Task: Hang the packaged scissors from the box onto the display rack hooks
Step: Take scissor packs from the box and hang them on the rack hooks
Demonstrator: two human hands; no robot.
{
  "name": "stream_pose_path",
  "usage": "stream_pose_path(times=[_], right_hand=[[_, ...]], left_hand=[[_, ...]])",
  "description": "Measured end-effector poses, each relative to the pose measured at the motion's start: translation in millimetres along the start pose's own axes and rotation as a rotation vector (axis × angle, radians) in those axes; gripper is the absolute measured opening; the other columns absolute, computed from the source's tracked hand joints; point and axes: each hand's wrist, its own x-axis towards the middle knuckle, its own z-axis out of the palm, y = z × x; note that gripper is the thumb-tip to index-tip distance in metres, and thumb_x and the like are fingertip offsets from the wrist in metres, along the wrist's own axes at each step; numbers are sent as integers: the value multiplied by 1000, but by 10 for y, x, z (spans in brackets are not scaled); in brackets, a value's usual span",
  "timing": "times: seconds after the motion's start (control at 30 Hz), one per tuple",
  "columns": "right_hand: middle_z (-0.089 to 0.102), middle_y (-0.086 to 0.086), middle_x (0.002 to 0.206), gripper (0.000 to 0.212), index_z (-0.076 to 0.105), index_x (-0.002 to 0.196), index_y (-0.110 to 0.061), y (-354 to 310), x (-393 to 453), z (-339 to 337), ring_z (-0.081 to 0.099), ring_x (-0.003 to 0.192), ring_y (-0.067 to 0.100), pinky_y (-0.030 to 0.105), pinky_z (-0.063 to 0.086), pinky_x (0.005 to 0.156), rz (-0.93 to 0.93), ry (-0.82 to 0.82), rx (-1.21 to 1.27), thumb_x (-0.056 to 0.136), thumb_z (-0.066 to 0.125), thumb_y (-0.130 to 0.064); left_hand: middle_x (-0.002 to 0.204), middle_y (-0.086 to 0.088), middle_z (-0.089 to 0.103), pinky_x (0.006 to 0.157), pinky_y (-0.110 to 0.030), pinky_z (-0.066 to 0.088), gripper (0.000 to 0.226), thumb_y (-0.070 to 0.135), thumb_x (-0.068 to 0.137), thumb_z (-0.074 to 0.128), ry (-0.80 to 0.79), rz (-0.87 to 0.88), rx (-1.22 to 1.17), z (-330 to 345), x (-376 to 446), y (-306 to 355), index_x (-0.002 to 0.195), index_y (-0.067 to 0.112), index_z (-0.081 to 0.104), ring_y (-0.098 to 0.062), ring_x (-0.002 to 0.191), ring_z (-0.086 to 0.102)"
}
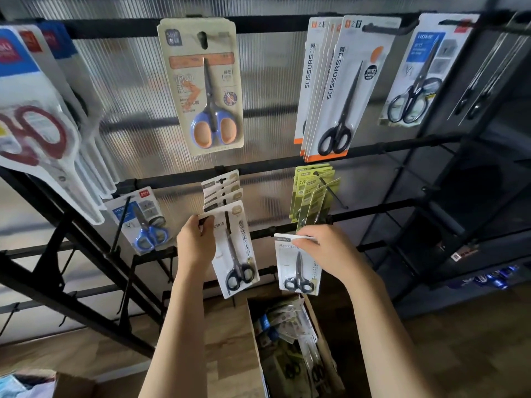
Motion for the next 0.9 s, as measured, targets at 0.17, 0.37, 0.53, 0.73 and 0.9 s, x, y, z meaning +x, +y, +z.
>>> stream_pose_path(times=[0.17, 0.37, 0.53, 0.73, 0.9], right_hand=[[68, -6, 86, 20, 71, 100, -14, -171, 15, 3, 59, 75, 2, 11, 43, 60, -55, -48, 60, 92, 57, -26], [70, 3, 88, 21, 70, 96, -15, -513, 137, 207, 64, 80, 18, 38, 51, 73, -192, -111, 86, 92, 56, -30], [66, -6, 84, 15, 63, 103, -24, -804, 274, 394, 56, 65, 4, 16, 39, 53, -308, -50, 53, 95, 53, -31], [65, -8, 93, 16, 62, 108, -24, -882, 403, 514, 55, 73, 2, 17, 43, 61, -313, -54, 47, 95, 53, -28], [68, -5, 92, 16, 66, 104, -23, -859, 426, 512, 60, 76, 8, 24, 50, 64, -300, -27, 36, 93, 55, -25]], left_hand=[[104, -7, 62, 77, -32, 45, 29, 21, 96, 51, 70, -21, 24, -60, -53, -45, 120, 5, 54, -24, 93, 58], [120, -16, 56, 87, -37, 44, 30, 10, 92, 52, 154, 14, 174, -293, -313, -238, 121, 6, 57, -32, 105, 57], [116, -15, 57, 84, -32, 45, 24, 5, 90, 53, 158, 15, 199, -486, -444, -349, 112, 3, 62, -33, 100, 58], [113, -14, 59, 81, -27, 40, 24, 5, 90, 54, 156, 27, 232, -550, -500, -417, 112, 4, 63, -31, 100, 58], [113, -10, 59, 75, -23, 36, 24, 8, 91, 53, 91, 45, 243, -439, -522, -429, 111, 6, 64, -26, 96, 57]])
